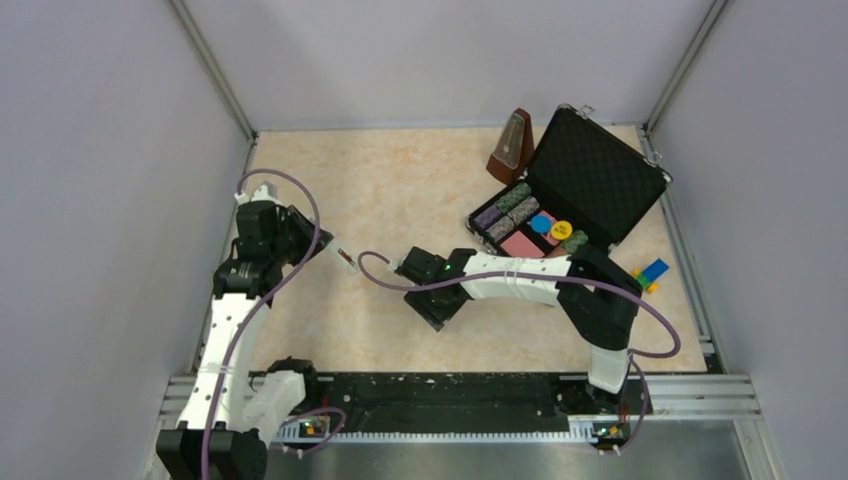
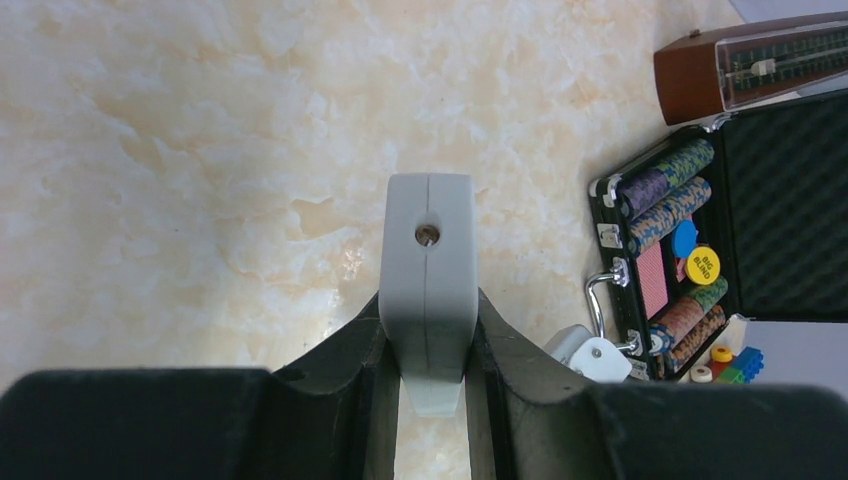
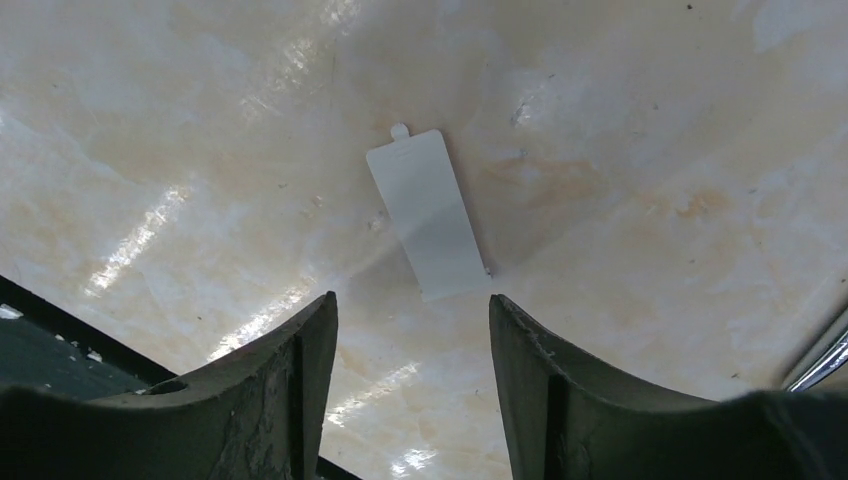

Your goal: Load the batteries into the remote control

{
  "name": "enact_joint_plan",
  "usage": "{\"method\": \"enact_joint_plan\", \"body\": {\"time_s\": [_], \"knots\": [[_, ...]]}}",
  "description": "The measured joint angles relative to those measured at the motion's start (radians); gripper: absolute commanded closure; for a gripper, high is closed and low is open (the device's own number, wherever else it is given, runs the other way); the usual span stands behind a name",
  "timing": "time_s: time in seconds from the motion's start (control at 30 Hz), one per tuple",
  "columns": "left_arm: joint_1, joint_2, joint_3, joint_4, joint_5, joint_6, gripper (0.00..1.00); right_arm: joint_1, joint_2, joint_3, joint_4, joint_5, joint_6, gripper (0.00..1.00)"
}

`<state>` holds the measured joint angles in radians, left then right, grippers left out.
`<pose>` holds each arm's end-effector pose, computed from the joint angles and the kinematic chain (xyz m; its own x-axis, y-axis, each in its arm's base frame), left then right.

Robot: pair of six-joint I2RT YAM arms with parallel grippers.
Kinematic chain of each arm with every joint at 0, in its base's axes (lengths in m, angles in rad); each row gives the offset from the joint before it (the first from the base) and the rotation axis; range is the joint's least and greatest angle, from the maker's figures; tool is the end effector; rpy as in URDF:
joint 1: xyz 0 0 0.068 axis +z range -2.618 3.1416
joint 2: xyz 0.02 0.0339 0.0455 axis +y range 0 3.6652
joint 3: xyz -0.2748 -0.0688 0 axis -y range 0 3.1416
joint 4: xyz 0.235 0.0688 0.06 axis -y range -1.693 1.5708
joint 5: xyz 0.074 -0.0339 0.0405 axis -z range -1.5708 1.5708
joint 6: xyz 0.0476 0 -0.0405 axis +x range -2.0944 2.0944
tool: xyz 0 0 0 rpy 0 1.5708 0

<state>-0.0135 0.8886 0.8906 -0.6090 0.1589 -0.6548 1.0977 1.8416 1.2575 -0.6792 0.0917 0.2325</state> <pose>0.1809 -0.0100 0.3182 -0.5397 -0.5941 -0.5965 -0.2337 0.7864 -0.5718 0.1676 0.3179 0.1830 -0.6239 -0.7154 -0.3146 -0.7502 0.6610 -0.0152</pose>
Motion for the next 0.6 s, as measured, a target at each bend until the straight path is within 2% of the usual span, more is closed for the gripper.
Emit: {"method": "enact_joint_plan", "body": {"time_s": [0.33,0.6], "knots": [[0.099,0.006,-0.021,-0.026,0.001,-0.008,1.00,-0.011,0.042,0.008,-0.040,-0.013,-0.053,0.42],[0.126,0.001,-0.023,-0.030,-0.006,-0.014,1.00,-0.037,0.051,0.013,-0.037,-0.034,-0.095,0.50]]}}
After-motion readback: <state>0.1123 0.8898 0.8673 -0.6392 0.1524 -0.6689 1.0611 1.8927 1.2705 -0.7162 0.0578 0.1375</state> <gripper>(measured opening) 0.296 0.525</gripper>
